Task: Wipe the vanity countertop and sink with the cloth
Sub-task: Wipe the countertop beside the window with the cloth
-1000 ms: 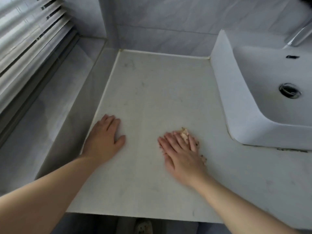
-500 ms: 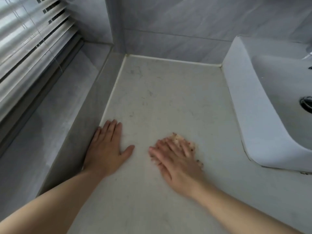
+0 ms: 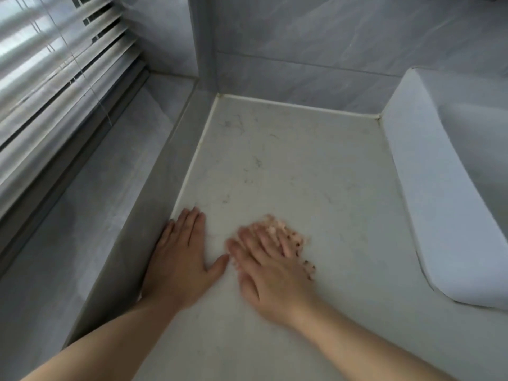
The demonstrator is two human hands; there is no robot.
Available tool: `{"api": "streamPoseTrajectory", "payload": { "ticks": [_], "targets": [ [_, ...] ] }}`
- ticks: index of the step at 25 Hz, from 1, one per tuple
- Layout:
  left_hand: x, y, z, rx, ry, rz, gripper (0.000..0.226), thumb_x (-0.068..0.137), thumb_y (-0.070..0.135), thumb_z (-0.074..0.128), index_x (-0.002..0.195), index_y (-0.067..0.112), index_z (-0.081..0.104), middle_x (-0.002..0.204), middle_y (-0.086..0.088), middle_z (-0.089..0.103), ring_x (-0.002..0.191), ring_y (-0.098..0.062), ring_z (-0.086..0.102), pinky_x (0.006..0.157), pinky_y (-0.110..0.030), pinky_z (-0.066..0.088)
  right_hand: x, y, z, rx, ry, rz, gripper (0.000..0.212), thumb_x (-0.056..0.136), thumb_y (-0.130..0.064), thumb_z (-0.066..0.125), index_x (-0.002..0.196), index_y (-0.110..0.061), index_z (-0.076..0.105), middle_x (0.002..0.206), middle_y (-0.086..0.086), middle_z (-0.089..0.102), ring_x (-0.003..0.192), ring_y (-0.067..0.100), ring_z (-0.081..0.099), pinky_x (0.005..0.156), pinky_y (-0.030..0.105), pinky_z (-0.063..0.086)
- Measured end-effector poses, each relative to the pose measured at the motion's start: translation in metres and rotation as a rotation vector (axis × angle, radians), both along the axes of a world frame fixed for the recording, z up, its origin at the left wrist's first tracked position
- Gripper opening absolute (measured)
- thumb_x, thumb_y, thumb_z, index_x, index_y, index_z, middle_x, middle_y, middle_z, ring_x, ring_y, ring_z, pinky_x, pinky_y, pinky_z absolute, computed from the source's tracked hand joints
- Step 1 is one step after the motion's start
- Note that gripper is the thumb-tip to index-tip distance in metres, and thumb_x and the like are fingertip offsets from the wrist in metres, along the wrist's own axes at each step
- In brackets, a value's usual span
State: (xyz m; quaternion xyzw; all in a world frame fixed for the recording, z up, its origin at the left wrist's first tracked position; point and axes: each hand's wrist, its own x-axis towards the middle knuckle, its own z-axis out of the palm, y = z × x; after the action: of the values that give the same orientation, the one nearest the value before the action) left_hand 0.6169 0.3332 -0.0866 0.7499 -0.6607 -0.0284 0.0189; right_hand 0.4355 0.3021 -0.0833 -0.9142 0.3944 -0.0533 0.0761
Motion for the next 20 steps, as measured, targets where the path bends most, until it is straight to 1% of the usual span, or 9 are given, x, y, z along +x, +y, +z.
{"api": "streamPoseTrajectory", "payload": {
  "ticks": [2, 4, 6, 7, 11, 12, 13, 17, 20],
  "targets": [
    [0.000, 0.000, -0.001, -0.013, 0.018, 0.002, 0.084, 0.076, 0.060, 0.036, 0.129, -0.005, 0.048, 0.136, -0.020, 0.049, 0.126, -0.032, 0.046, 0.105, -0.038, 0.020, -0.010, -0.029, 0.000, -0.052, 0.056, 0.091, 0.056, 0.083, -0.036, 0.032, 0.135, -0.025, 0.050, 0.139, 0.002, 0.052, 0.128, 0.024, 0.047, 0.107, 0.041, 0.021],
    [0.001, 0.000, -0.002, -0.054, 0.021, -0.004, 0.084, 0.075, 0.059, 0.038, 0.129, -0.004, 0.049, 0.136, -0.019, 0.049, 0.126, -0.032, 0.047, 0.105, -0.038, 0.021, -0.010, -0.085, 0.003, -0.039, 0.109, -0.140, 0.059, 0.089, -0.036, 0.018, 0.146, -0.028, 0.028, 0.154, 0.001, 0.029, 0.141, 0.023, 0.026, 0.113, 0.041, 0.010],
    [0.002, 0.001, -0.005, -0.117, 0.053, 0.006, 0.081, 0.074, 0.057, 0.041, 0.125, -0.004, 0.051, 0.131, -0.020, 0.053, 0.123, -0.033, 0.050, 0.104, -0.038, 0.023, 0.013, -0.122, 0.006, 0.083, 0.095, -0.399, 0.054, 0.096, -0.034, 0.021, 0.149, -0.032, 0.013, 0.159, -0.003, 0.009, 0.146, 0.022, 0.005, 0.116, 0.043, -0.001],
    [0.002, 0.002, -0.007, -0.160, 0.093, 0.018, 0.076, 0.073, 0.055, 0.044, 0.121, -0.003, 0.053, 0.126, -0.020, 0.056, 0.119, -0.035, 0.052, 0.103, -0.038, 0.025, 0.032, -0.123, 0.007, 0.105, 0.073, -0.398, 0.053, 0.098, -0.032, 0.025, 0.149, -0.033, 0.013, 0.159, -0.003, 0.007, 0.146, 0.023, 0.002, 0.116, 0.043, -0.004],
    [0.003, 0.005, -0.008, -0.302, 0.231, 0.064, 0.046, 0.073, 0.043, 0.047, 0.105, 0.009, 0.044, 0.103, -0.017, 0.057, 0.101, -0.031, 0.049, 0.094, -0.034, 0.034, 0.078, -0.081, 0.009, 0.114, 0.050, 0.194, 0.049, 0.100, -0.031, 0.030, 0.148, -0.036, 0.019, 0.159, -0.008, 0.009, 0.146, 0.018, 0.003, 0.114, 0.039, -0.006],
    [0.003, 0.005, -0.009, -0.314, 0.243, 0.069, 0.044, 0.072, 0.042, 0.047, 0.104, 0.011, 0.041, 0.101, -0.016, 0.056, 0.100, -0.029, 0.047, 0.093, -0.033, 0.034, 0.077, -0.090, 0.009, 0.084, 0.080, 0.254, 0.049, 0.101, -0.033, 0.028, 0.148, -0.038, 0.017, 0.159, -0.009, 0.008, 0.146, 0.017, 0.002, 0.115, 0.040, -0.004],
    [0.003, 0.005, -0.010, -0.321, 0.248, 0.071, 0.045, 0.072, 0.041, 0.047, 0.105, 0.012, 0.040, 0.102, -0.016, 0.057, 0.101, -0.028, 0.046, 0.093, -0.033, 0.034, 0.075, -0.108, 0.009, 0.067, 0.113, 0.211, 0.049, 0.101, -0.034, 0.026, 0.148, -0.038, 0.014, 0.159, -0.009, 0.006, 0.146, 0.017, 0.002, 0.115, 0.042, -0.003],
    [0.004, 0.004, -0.012, -0.311, 0.211, 0.070, 0.060, 0.075, 0.042, 0.045, 0.121, 0.003, 0.048, 0.117, -0.019, 0.058, 0.113, -0.025, 0.042, 0.101, -0.034, 0.030, 0.069, -0.141, 0.003, 0.143, 0.030, -0.385, 0.051, 0.098, -0.031, 0.023, 0.148, -0.037, 0.013, 0.159, -0.006, 0.005, 0.146, 0.021, 0.000, 0.115, 0.047, -0.006],
    [0.004, 0.003, -0.009, -0.243, 0.141, 0.027, 0.066, 0.077, 0.040, 0.042, 0.124, -0.005, 0.053, 0.124, -0.021, 0.057, 0.121, -0.026, 0.042, 0.103, -0.037, 0.026, 0.077, -0.101, 0.007, 0.177, -0.005, -0.187, 0.050, 0.099, -0.031, 0.027, 0.147, -0.039, 0.016, 0.159, -0.009, 0.007, 0.146, 0.018, 0.001, 0.115, 0.044, -0.006]
  ]
}}
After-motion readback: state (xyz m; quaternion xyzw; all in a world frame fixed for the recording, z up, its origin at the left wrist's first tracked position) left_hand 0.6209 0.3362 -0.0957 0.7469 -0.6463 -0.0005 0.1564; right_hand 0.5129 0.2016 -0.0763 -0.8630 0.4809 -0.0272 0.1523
